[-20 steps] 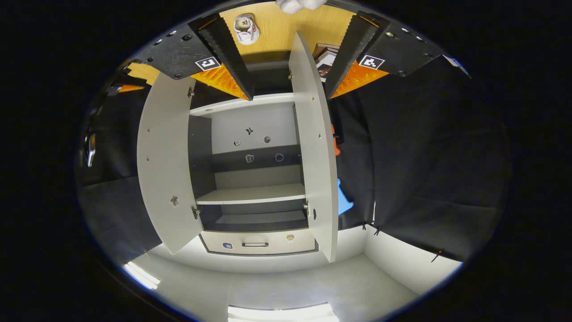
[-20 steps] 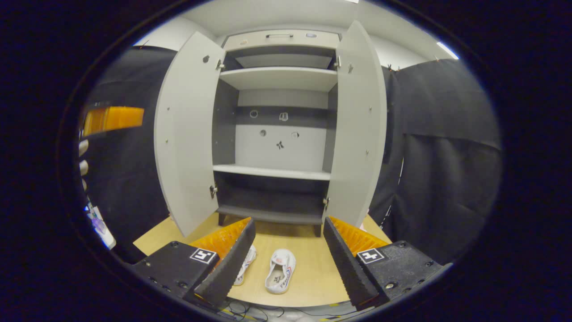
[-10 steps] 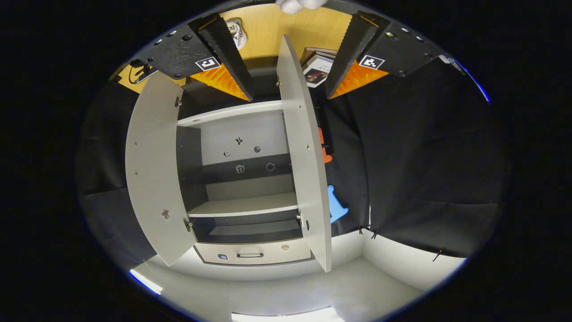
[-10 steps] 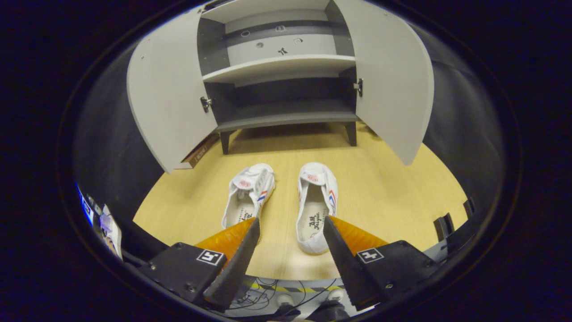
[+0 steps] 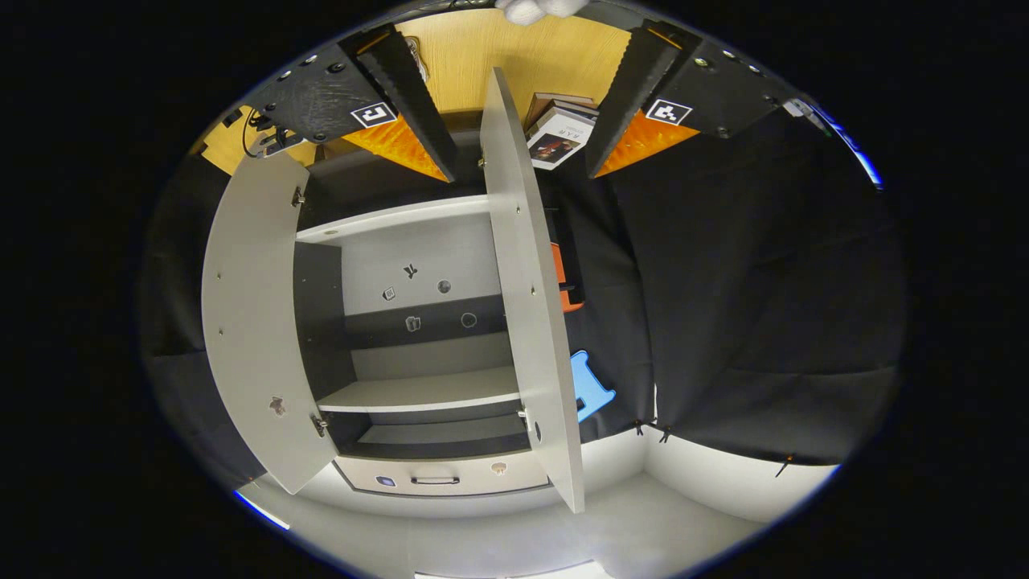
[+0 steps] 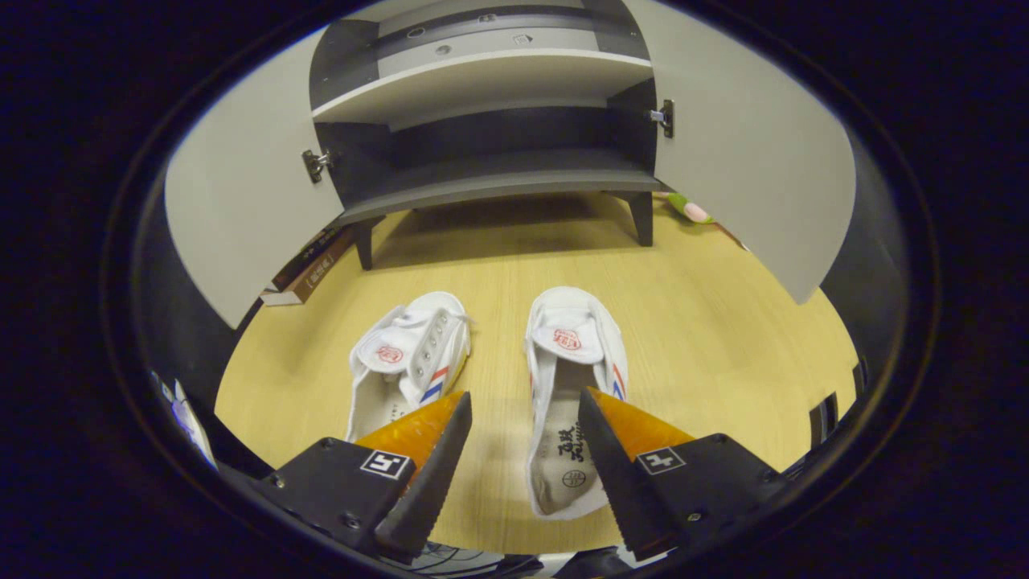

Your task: Grab one shoe with the right hand and put it into the shoe cabinet, grab the other shoe with the left hand and put it into the shoe cabinet; then close the right door with the right hand and the left door with the left hand.

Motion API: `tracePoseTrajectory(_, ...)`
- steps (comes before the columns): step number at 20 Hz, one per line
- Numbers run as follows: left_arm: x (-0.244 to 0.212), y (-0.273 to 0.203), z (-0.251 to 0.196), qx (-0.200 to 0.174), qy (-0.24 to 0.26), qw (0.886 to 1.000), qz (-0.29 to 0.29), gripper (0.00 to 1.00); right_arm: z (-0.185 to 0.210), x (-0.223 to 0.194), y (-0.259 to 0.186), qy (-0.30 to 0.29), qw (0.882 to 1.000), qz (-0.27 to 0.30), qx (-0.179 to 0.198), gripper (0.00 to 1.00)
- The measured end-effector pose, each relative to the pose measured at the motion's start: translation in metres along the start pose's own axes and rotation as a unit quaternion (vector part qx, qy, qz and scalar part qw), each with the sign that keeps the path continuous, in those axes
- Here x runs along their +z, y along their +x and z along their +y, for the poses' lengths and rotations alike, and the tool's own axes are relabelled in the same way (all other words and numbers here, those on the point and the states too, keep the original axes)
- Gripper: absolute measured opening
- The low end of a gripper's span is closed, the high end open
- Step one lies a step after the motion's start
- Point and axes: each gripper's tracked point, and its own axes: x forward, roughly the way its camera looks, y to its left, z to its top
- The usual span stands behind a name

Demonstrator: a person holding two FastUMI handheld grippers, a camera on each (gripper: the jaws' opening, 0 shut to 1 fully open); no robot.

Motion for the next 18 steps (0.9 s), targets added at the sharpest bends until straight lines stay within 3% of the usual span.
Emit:
tracePoseTrajectory(3, -0.005, 0.012, -0.001, 0.002, -0.007, 1.0, 0.007, 0.96, -0.002, 0.006, 0.022, -0.001, 1.0, 0.001, -0.008, 0.83)
tracePoseTrajectory(4, -0.006, 0.015, -0.002, 0.003, -0.009, 1.0, 0.009, 1.0, -0.004, 0.007, 0.029, -0.003, 1.0, 0.003, -0.011, 0.81)
tracePoseTrajectory(7, -0.012, 0.024, -0.008, 0.001, -0.007, 1.0, 0.018, 0.96, -0.002, 0.011, 0.048, -0.002, 1.0, -0.002, -0.013, 0.77)
tracePoseTrajectory(8, -0.014, 0.027, -0.01, -0.001, -0.005, 1.0, 0.021, 1.0, -0.004, 0.013, 0.052, -0.001, 1.0, -0.004, -0.018, 0.76)
tracePoseTrajectory(12, -0.022, 0.036, -0.016, -0.005, -0.008, 0.999, 0.033, 0.96, -0.006, 0.019, 0.064, 0.003, 1.0, -0.025, -0.012, 0.49)
tracePoseTrajectory(13, -0.025, 0.038, -0.017, -0.006, -0.008, 0.999, 0.035, 0.97, -0.007, 0.021, 0.065, 0.011, 0.999, -0.031, -0.006, 0.37)
tracePoseTrajectory(14, -0.027, 0.04, -0.016, -0.005, -0.006, 0.999, 0.037, 0.97, -0.008, 0.021, 0.068, 0.013, 0.999, -0.031, -0.002, 0.32)
tracePoseTrajectory(15, -0.028, 0.041, -0.015, -0.005, -0.006, 0.999, 0.04, 0.96, -0.006, 0.021, 0.066, 0.009, 0.999, -0.031, 0.002, 0.18)
tracePoseTrajectory(18, -0.028, 0.045, -0.017, -0.006, -0.014, 0.999, 0.038, 0.96, -0.005, 0.021, 0.065, -0.007, 1.0, -0.028, 0.008, 0.11)
